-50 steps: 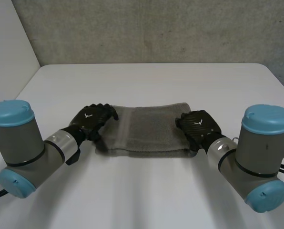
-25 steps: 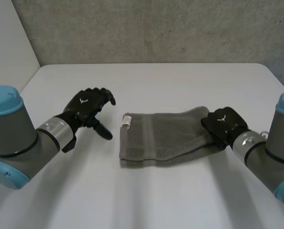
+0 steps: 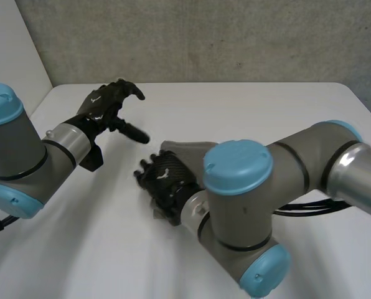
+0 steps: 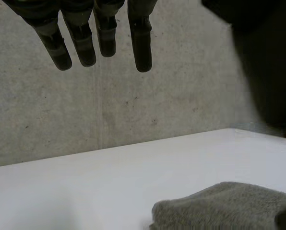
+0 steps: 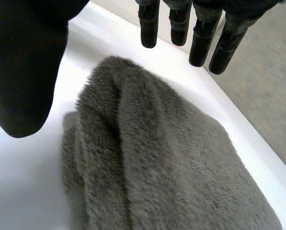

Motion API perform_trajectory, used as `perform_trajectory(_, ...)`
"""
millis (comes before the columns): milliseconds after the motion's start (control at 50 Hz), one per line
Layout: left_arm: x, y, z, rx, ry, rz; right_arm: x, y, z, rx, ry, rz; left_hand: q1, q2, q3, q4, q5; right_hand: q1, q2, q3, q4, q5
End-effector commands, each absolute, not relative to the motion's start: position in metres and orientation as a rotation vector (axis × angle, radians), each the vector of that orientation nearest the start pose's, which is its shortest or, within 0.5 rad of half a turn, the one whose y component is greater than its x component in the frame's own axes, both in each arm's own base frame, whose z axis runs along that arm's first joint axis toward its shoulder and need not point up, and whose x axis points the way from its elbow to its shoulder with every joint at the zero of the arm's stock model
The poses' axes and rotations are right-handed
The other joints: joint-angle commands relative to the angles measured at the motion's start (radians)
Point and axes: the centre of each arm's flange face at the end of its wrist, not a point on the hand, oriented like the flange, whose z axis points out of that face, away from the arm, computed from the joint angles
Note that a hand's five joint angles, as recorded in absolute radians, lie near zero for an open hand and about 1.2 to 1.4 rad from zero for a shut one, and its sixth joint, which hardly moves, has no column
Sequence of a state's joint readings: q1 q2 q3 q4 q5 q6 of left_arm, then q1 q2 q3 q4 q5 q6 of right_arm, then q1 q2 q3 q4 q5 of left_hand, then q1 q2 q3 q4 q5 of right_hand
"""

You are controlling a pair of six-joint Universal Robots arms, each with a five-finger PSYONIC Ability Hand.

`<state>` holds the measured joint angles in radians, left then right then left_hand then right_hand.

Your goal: Fold the towel.

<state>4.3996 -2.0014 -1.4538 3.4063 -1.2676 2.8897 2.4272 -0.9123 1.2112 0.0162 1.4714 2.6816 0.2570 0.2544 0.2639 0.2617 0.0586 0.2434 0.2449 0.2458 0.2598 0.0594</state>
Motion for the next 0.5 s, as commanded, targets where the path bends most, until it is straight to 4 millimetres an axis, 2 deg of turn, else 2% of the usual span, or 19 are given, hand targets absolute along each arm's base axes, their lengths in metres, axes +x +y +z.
perform_trajectory(20, -0.279, -0.322, 0.211, -0.356, -1.895, 1.645, 0.357, -0.204, 0.193, -1.229, 1.970, -1.653, -0.058, -0.056, -0.065, -0.063, -0.034, -0.069, -0.070, -0.071, -0.085, -0.059)
perform_trajectory(40, -0.288, -0.318, 0.207, -0.380, -1.889, 1.620, 0.357, -0.204, 0.193, -1.229, 1.970, -1.653, -0.055, -0.053, -0.062, -0.060, -0.031, -0.069, -0.070, -0.071, -0.085, -0.059)
perform_trajectory(80, -0.296, -0.313, 0.202, -0.396, -1.892, 1.593, 0.341, -0.217, 0.198, -1.163, 2.018, -1.670, -0.055, -0.053, -0.062, -0.060, -0.031, -0.069, -0.070, -0.071, -0.085, -0.059)
perform_trajectory(140, -0.308, -0.302, 0.193, -0.430, -1.896, 1.545, 0.330, -0.226, 0.198, -1.113, 2.063, -1.671, -0.058, -0.056, -0.065, -0.063, -0.034, -0.069, -0.070, -0.071, -0.085, -0.059)
perform_trajectory(220, -0.319, -0.288, 0.184, -0.464, -1.902, 1.497, 0.323, -0.235, 0.195, -1.052, 2.103, -1.660, -0.058, -0.056, -0.065, -0.063, -0.034, -0.069, -0.070, -0.071, -0.085, -0.059)
perform_trajectory(260, -0.327, -0.275, 0.173, -0.492, -1.917, 1.447, 0.322, -0.236, 0.192, -1.026, 2.115, -1.645, -0.058, -0.056, -0.065, -0.063, -0.034, -0.069, -0.070, -0.071, -0.085, -0.059)
perform_trajectory(320, -0.328, -0.269, 0.164, -0.503, -1.938, 1.418, 0.322, -0.240, 0.185, -0.970, 2.138, -1.607, -0.058, -0.056, -0.065, -0.063, -0.034, -0.069, -0.070, -0.071, -0.085, -0.059)
perform_trajectory(360, -0.327, -0.267, 0.161, -0.502, -1.948, 1.408, 0.324, -0.243, 0.174, -0.914, 2.166, -1.553, -0.058, -0.056, -0.065, -0.063, -0.034, -0.069, -0.070, -0.071, -0.085, -0.059)
perform_trajectory(500, -0.320, -0.268, 0.148, -0.520, -1.996, 1.398, 0.327, -0.247, 0.156, -0.848, 2.203, -1.479, -0.061, -0.058, -0.068, -0.066, -0.037, -0.069, -0.070, -0.071, -0.085, -0.059)
